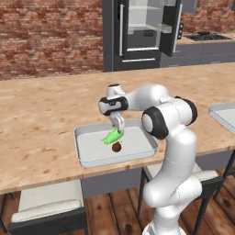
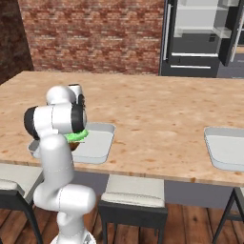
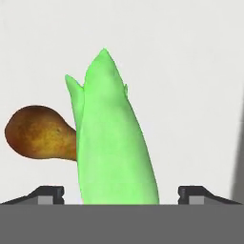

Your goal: Place the cold items (corn and pear) from the fridge in one tupperware on the dining counter. Place the warm items (kebab skewer and hot dog) in the stove area in another tupperware.

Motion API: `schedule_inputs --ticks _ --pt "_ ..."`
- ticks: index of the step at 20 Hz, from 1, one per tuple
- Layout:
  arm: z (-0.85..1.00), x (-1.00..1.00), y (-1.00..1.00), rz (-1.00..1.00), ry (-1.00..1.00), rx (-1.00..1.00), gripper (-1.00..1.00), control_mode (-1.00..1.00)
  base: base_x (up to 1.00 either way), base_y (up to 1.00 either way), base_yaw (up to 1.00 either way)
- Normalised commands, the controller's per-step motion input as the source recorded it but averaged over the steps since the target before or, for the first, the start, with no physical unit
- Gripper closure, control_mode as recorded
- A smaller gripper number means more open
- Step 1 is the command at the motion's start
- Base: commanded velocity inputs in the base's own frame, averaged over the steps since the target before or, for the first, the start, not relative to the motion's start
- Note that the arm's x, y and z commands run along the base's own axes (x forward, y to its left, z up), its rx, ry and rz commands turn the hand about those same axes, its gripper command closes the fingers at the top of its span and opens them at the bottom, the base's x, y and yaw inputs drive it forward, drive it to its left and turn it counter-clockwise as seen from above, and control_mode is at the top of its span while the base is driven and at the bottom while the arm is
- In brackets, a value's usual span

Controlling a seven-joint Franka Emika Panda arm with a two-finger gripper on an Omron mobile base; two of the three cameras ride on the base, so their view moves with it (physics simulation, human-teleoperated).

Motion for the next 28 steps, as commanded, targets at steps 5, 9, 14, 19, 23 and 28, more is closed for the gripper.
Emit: schedule_inputs --ticks 5,9,14,19,23,28 --pt "0.29 -0.32 -0.16 -0.36 -0.25 0.20 -1.00 -1.00 0.00 0.00 0.00" --pt "0.45 -0.59 -0.12 -0.62 -0.46 0.27 -1.00 -1.00 0.00 0.00 0.00" --pt "0.57 -0.74 0.01 -0.93 -0.50 0.23 -1.00 -1.00 0.00 0.00 0.00" --pt "0.65 -0.80 0.00 -0.98 -0.19 0.27 -1.00 -1.00 0.00 0.00 0.00" --pt "0.81 -0.92 0.01 -0.82 0.00 0.47 -1.00 -1.00 0.00 0.00 0.00" --pt "0.97 -0.58 0.20 -0.66 0.00 0.50 -1.00 -1.00 0.00 0.00 0.00"
